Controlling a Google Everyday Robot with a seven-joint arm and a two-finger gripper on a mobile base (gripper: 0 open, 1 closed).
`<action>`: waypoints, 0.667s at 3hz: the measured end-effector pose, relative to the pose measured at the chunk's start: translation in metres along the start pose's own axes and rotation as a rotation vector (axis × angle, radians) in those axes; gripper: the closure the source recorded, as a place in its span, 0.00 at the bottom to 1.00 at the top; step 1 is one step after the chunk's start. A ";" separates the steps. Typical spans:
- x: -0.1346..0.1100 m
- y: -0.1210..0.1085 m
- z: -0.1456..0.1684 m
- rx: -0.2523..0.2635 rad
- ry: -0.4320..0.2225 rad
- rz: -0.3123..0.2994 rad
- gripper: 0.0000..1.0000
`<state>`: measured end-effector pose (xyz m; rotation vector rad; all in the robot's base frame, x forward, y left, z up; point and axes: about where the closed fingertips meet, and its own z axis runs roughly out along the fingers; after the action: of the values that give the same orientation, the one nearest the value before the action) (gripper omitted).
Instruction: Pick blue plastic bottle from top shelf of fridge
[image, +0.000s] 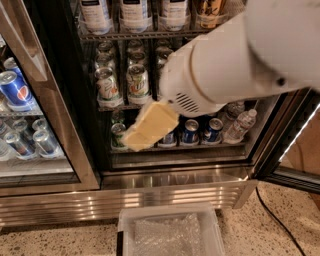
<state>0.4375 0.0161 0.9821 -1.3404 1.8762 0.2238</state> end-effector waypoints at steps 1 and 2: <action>-0.003 0.006 0.011 0.090 -0.058 0.112 0.00; -0.019 -0.004 0.006 0.144 -0.103 0.102 0.00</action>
Offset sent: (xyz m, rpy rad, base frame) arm -0.0009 0.0096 -0.0072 0.0765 -0.0168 -0.0988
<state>0.4464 0.0313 0.9923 -1.1180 1.8390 0.2022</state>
